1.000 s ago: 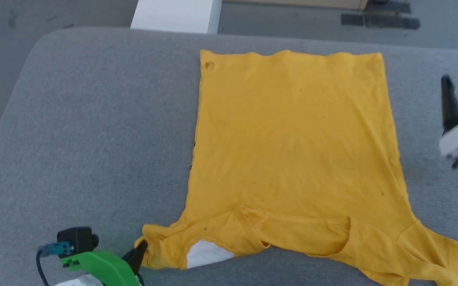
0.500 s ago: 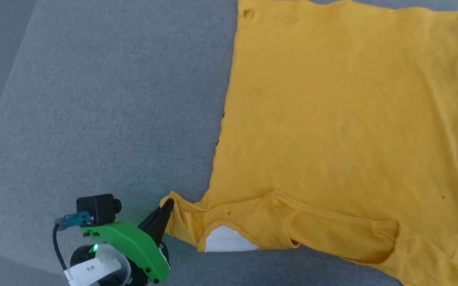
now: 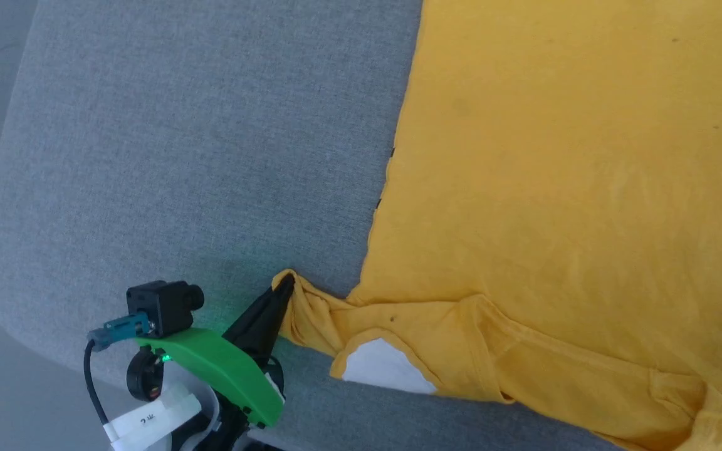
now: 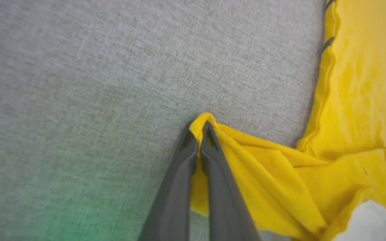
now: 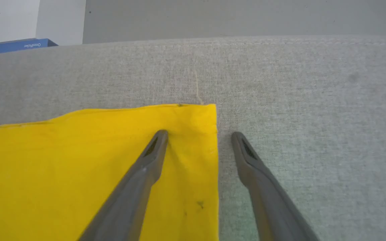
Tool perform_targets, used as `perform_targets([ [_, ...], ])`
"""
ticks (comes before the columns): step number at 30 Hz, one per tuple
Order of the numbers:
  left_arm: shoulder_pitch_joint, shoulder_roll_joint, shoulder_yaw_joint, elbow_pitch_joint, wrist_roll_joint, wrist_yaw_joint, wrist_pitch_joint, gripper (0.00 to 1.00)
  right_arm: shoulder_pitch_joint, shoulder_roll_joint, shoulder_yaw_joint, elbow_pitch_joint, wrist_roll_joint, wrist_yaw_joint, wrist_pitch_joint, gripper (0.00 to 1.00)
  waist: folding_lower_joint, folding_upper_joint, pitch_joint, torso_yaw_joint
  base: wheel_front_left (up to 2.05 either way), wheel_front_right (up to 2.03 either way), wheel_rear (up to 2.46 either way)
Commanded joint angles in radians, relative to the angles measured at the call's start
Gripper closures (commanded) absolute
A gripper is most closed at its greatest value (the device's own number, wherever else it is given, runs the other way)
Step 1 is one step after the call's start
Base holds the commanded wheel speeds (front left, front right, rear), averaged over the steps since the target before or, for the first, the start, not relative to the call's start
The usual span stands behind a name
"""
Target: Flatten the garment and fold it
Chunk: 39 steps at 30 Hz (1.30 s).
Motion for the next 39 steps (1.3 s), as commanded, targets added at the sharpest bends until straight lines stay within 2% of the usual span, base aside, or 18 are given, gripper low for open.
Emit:
perform_targets([
  [1,-0.005,0.004,0.007,0.076,0.007,0.024,0.017,1.0,-0.01,-0.005,0.001,-0.005,-0.006,-0.001,0.018,0.61,0.0,-0.0001,0.028,0.021,0.0,0.0,0.0],
  [3,-0.007,0.004,0.008,0.079,0.004,0.024,0.014,1.0,-0.006,-0.013,0.006,-0.015,-0.005,-0.001,0.033,0.82,0.0,-0.0001,0.031,0.019,0.0,0.0,0.0],
  [4,-0.007,0.005,0.008,0.08,0.003,0.024,0.013,1.0,-0.004,-0.016,0.009,-0.02,0.0,-0.001,0.039,1.0,0.0,-0.0001,0.031,0.018,0.0,0.0,0.0],
  [8,-0.007,0.009,0.01,0.085,0.003,0.025,0.012,1.0,0.022,-0.034,0.035,-0.039,0.017,-0.001,0.04,1.0,0.0,-0.0001,0.025,0.01,0.0,0.0,0.0],
  [13,-0.004,0.01,0.008,0.094,0.0,0.025,0.009,1.0,0.098,-0.057,0.085,-0.069,0.074,-0.001,-0.067,1.0,0.0,-0.0001,-0.009,-0.004,0.0,0.0,0.0],
  [18,0.019,0.019,0.016,0.103,0.0,0.034,0.007,1.0,0.22,-0.078,0.112,-0.092,0.144,-0.001,-0.353,1.0,0.0,-0.0001,-0.081,-0.036,0.0,0.0,0.0],
  [23,0.058,0.033,0.031,0.103,-0.003,0.048,0.01,1.0,0.401,-0.055,0.122,-0.116,0.19,-0.001,-0.692,1.0,0.0,-0.0001,-0.19,-0.082,0.0,0.0,0.0],
  [27,0.098,0.05,0.045,0.088,-0.005,0.061,0.025,1.0,0.554,-0.031,0.086,-0.135,0.213,-0.001,-0.83,1.0,0.0,-0.0001,-0.27,-0.12,0.0,0.0,0.0],
  [32,0.146,0.065,0.054,0.066,-0.009,0.076,0.043,1.0,0.747,0.006,0.013,-0.19,0.217,-0.001,-0.84,1.0,0.0,-0.0001,-0.353,-0.165,0.0,0.0,0.0],
  [39,0.211,0.08,0.068,0.037,-0.015,0.099,0.065,1.0,0.953,0.091,-0.091,-0.278,0.228,-0.001,-0.684,1.0,0.0,-0.0001,-0.432,-0.222,0.0,0.0,0.0],
])
